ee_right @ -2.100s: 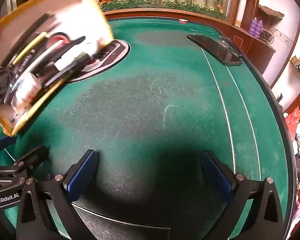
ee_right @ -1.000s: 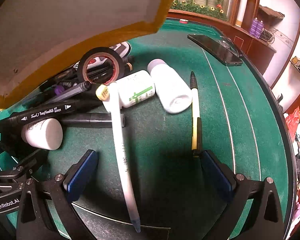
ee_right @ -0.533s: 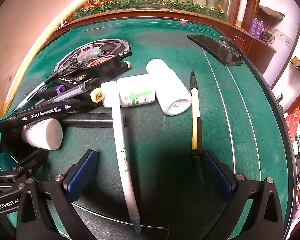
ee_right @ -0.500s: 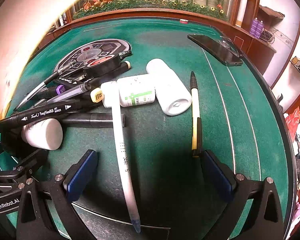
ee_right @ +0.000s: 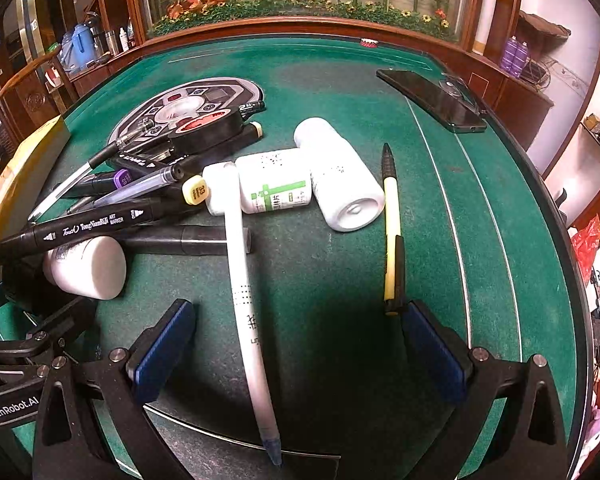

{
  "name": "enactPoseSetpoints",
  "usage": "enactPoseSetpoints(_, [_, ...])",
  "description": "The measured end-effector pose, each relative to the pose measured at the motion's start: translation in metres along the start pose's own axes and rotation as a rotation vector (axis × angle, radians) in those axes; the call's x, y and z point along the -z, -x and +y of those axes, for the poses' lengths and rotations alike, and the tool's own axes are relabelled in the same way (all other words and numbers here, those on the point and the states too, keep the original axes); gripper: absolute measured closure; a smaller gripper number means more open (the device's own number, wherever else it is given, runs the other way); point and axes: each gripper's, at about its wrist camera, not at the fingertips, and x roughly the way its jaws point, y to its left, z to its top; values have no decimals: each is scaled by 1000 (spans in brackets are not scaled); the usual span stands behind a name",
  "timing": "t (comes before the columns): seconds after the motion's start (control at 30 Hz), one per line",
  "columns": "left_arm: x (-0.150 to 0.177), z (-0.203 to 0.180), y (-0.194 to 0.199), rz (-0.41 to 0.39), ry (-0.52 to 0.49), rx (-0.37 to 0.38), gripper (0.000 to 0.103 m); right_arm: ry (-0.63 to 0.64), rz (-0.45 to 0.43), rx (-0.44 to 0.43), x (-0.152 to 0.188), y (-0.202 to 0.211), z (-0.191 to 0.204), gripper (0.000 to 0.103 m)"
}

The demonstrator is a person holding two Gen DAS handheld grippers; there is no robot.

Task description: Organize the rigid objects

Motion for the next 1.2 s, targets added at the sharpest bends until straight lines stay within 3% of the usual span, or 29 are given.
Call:
enactPoseSetpoints(0.67, [1, 0, 1, -1, 1, 1, 1, 148, 13, -104, 8, 5, -4, 0])
enactPoseSetpoints(0.93, [0, 0, 1, -4, 2, -5, 1, 89, 44, -140, 14, 15, -18, 0])
enactPoseSetpoints(1.2, [3, -3, 19, -98, -15, -21, 1, 87, 20, -122, 8, 28, -10, 5])
